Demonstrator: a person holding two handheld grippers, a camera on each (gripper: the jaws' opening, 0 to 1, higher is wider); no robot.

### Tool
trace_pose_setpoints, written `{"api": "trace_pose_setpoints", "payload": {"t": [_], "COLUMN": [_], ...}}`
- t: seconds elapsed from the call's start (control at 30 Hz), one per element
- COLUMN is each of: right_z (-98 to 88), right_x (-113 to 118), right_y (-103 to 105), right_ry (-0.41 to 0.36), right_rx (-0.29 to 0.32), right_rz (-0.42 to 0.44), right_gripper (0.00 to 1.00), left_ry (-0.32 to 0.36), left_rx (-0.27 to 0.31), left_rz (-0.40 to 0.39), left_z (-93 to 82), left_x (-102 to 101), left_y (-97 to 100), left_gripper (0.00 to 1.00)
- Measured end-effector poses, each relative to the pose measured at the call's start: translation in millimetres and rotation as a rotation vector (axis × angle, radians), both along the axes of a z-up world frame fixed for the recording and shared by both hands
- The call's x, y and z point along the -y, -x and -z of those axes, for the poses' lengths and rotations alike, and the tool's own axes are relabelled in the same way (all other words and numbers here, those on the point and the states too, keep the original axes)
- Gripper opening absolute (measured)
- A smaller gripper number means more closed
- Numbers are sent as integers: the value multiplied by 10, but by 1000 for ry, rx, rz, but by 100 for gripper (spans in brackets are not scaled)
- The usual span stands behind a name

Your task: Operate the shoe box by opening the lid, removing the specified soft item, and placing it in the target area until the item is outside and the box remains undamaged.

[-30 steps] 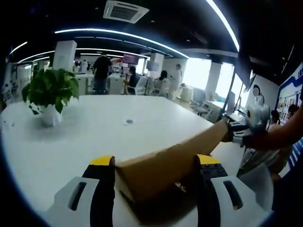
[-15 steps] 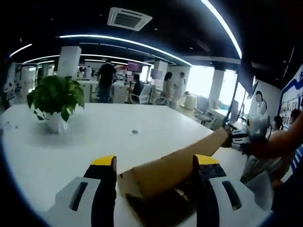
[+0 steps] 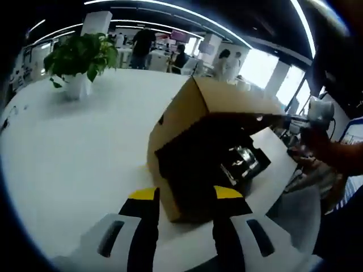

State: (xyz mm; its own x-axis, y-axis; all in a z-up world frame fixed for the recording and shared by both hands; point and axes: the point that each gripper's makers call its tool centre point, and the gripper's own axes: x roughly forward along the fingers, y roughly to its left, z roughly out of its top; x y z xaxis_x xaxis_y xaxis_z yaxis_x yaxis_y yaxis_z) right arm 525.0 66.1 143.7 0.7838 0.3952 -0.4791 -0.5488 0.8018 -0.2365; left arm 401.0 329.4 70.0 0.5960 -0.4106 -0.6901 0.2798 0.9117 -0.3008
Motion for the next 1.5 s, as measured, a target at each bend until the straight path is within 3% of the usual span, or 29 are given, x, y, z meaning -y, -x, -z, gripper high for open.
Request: {"api": "trace_pose_setpoints", "payload": {"t": [0.03, 0.1, 0.17, 0.37, 0.87, 1.5], "right_z": [-3, -4, -7, -10, -71, -179], "right_x": [-2, -1, 0, 1, -12, -97], "right_y": [2, 0, -4, -4, -141, -657], "right_ry": [1, 3, 2, 6, -8, -35], "right_rx": [0, -3, -5, -11, -36, -13], "right_rz": [-1, 1, 3, 2, 18, 35], "right_gripper": [0, 0, 0, 0, 0, 0], "left_ry": [-25, -12, 9, -56, -93, -110], "left_rx": [-21, -88, -89, -126, -135, -124], "left_rz": [-4, -4, -57, -60, -28, 5], "left_z": [56, 208, 227, 320, 332, 326], "left_x": [0, 35, 18, -84, -69, -64], "left_y": [-2, -11, -83, -90, -66, -61], "left_gripper": [32, 28, 22, 6, 5, 4]}}
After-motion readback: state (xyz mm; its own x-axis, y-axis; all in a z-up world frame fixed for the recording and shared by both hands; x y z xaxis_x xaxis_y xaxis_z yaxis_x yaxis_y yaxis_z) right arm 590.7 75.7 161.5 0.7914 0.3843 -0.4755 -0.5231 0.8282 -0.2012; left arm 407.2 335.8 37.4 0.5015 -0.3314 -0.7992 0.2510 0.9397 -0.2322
